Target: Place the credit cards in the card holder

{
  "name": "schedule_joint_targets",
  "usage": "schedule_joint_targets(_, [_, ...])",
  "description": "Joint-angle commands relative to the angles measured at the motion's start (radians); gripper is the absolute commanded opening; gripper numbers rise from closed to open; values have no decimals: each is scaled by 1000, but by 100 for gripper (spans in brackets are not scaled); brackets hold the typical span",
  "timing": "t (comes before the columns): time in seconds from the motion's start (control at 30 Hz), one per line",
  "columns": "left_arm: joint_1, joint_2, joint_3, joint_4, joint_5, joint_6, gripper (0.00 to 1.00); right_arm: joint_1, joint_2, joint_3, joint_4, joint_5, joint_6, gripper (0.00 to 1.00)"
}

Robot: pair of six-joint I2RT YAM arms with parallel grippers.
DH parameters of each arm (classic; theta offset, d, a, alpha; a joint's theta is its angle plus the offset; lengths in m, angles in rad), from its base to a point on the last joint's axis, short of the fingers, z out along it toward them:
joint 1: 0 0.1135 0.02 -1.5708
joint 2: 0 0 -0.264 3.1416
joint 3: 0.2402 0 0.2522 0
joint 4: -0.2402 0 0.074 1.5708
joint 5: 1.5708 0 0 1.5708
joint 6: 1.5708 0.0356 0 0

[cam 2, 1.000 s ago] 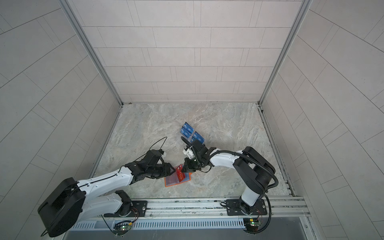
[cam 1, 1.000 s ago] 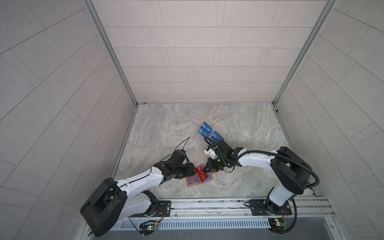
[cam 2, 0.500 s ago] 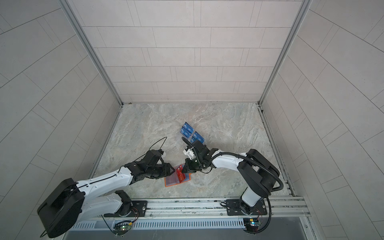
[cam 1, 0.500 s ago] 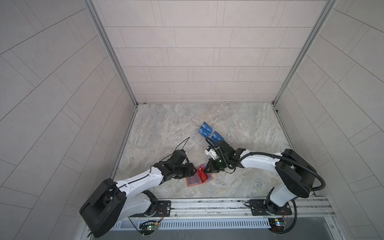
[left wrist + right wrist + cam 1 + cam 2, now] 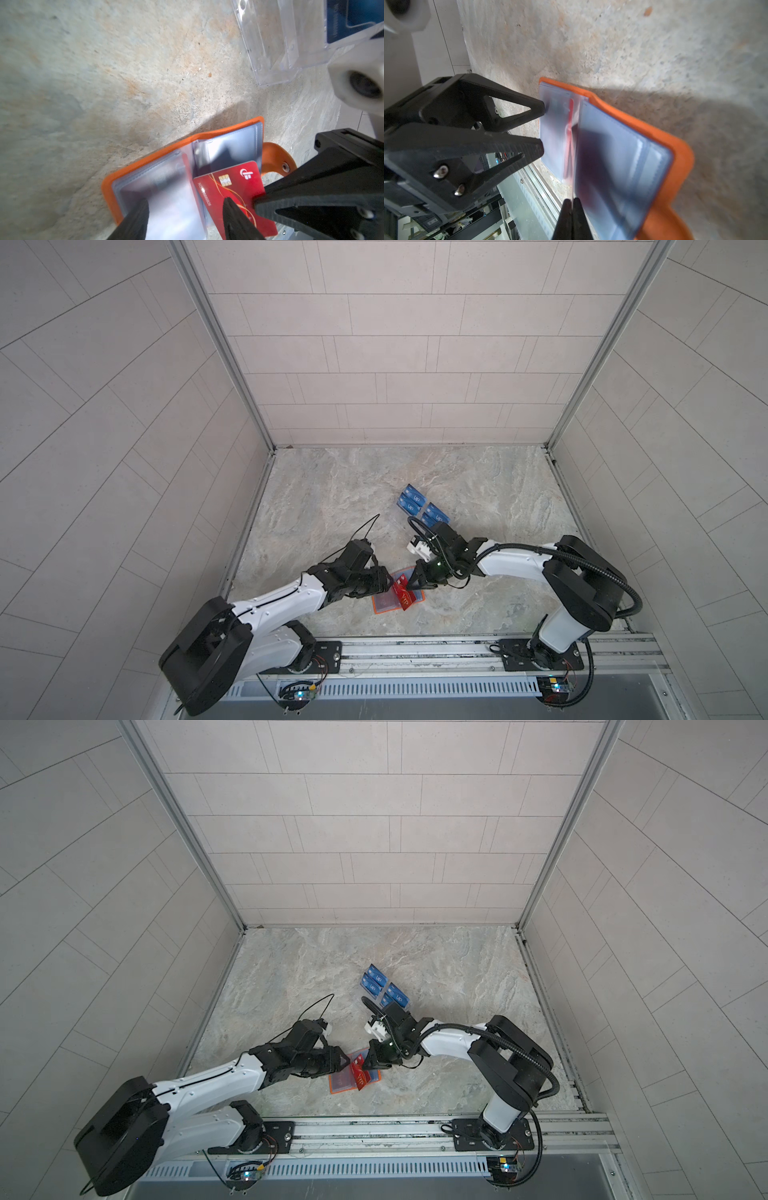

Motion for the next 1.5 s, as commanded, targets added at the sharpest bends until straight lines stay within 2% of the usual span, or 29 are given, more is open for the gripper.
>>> schedule_joint_targets(0.0, [-2, 2, -12, -60, -24, 20, 61, 9, 13, 9, 15, -17, -7, 0])
schedule_joint_targets(0.4, [-1, 1, -14, -60, -24, 20, 62, 11, 15, 24, 18, -32, -15, 0])
schedule_joint_targets(0.8, [-3, -7, -8, -80, -28, 27, 62, 3, 79, 59, -19, -42, -66, 0])
schedule_joint_targets(1.47, [-2, -10, 0, -88, -32, 30, 61, -9, 153, 49, 105, 27, -38, 0])
